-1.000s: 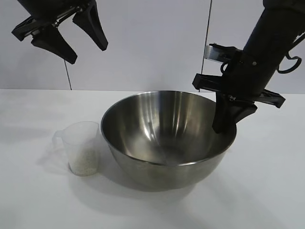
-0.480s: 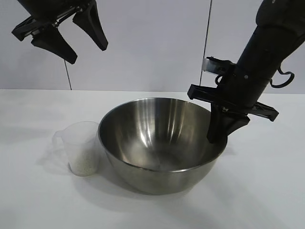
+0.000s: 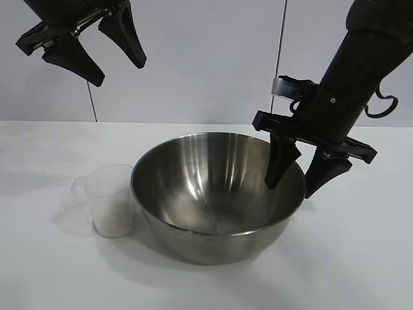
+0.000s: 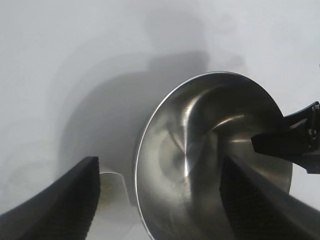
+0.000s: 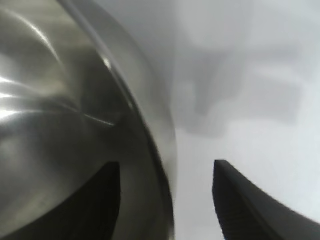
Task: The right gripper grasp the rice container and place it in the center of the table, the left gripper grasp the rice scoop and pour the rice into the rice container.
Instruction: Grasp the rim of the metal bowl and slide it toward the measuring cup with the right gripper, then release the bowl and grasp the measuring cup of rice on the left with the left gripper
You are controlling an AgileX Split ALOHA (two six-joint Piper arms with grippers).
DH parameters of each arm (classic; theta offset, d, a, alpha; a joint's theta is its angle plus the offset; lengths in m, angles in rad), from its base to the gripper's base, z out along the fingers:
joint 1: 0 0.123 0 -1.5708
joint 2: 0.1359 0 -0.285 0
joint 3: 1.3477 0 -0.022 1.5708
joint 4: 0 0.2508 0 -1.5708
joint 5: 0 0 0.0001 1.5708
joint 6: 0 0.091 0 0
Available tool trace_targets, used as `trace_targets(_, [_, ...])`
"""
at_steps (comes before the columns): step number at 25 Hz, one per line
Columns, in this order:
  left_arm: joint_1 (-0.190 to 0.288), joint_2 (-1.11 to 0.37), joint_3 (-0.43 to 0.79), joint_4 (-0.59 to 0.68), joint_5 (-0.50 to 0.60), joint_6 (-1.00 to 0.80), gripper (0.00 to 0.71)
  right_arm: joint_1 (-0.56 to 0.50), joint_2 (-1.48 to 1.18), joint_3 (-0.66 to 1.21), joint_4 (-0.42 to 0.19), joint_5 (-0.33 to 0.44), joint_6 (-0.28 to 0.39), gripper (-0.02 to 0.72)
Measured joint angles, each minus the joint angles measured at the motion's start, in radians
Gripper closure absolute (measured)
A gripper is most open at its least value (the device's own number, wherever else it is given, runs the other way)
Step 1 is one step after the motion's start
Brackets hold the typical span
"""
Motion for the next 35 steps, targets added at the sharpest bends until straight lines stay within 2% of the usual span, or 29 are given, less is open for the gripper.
trace_targets(10, [0.000, 0.000, 0.000, 0.000, 0.000, 0.000, 0.213, -0.005, -0.067, -0.091, -0.138, 0.102, 0.097, 0.313])
trace_targets(25, [0.000, 0.000, 0.000, 0.000, -0.004, 0.000, 0.213, -0.075, -0.265, -0.091, -0.147, 0.164, 0.114, 0.313])
trace_targets(35, [0.000, 0.000, 0.000, 0.000, -0.024, 0.000, 0.213, -0.100, -0.351, -0.091, -0.186, 0.205, 0.133, 0.313])
